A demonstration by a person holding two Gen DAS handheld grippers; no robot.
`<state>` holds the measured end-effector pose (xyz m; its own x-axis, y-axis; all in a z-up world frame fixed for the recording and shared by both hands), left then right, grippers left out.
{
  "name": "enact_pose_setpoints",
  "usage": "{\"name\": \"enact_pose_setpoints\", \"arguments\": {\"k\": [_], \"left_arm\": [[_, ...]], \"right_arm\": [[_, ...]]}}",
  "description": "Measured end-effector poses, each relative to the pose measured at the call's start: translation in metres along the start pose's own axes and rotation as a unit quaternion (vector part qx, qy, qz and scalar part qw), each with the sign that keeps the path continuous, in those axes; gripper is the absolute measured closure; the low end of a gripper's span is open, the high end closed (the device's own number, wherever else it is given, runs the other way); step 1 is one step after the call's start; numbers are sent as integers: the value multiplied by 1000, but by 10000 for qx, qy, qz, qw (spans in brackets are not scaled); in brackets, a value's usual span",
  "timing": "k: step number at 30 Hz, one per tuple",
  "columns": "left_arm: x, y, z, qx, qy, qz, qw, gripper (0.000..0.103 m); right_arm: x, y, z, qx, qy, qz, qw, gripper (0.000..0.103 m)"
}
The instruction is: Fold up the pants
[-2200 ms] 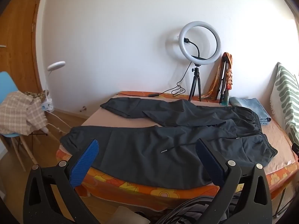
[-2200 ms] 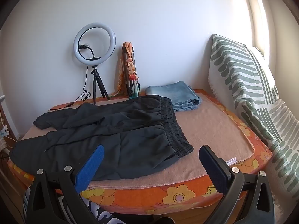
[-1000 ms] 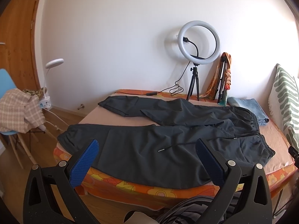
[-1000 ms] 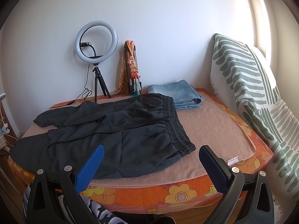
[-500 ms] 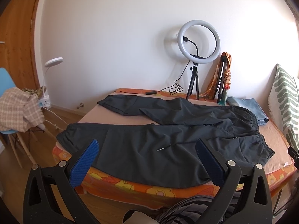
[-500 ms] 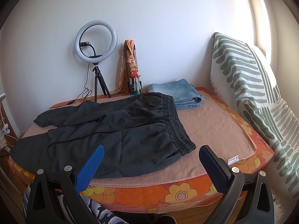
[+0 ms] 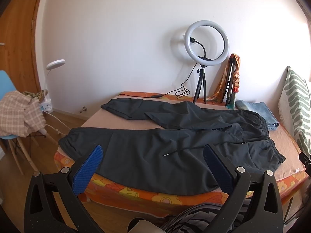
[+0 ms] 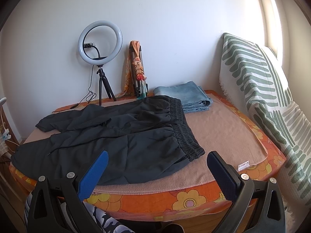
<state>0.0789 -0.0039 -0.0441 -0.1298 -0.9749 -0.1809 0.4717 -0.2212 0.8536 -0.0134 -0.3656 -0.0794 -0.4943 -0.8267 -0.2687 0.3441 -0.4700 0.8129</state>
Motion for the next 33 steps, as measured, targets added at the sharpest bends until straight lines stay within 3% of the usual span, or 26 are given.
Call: {"name": "enact_pose_setpoints", "arguments": {"k": [22,33], "left_arm": [[-1,0,-4,-57,20,-19,10000,0],[-35,3,-20,-178,256,-31,9995,0]], "right_arm": [[-8,7,0,-14,54,10,10000,0],[-24,32,-3,-21,253,134,9996,0]]}}
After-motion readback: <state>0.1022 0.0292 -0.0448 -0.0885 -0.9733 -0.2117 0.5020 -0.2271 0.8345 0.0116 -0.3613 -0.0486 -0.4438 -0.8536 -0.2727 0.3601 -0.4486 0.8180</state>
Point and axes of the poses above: each gripper's, at about its wrist camera, not at the fingertips, and z roughly against the way its jaws point, x to its right, y to its top, the point moved 9 cm from there along -z, roughly the way its jaws point, and after that the axes turned 14 degrees about -z, right-handed, at the moved point
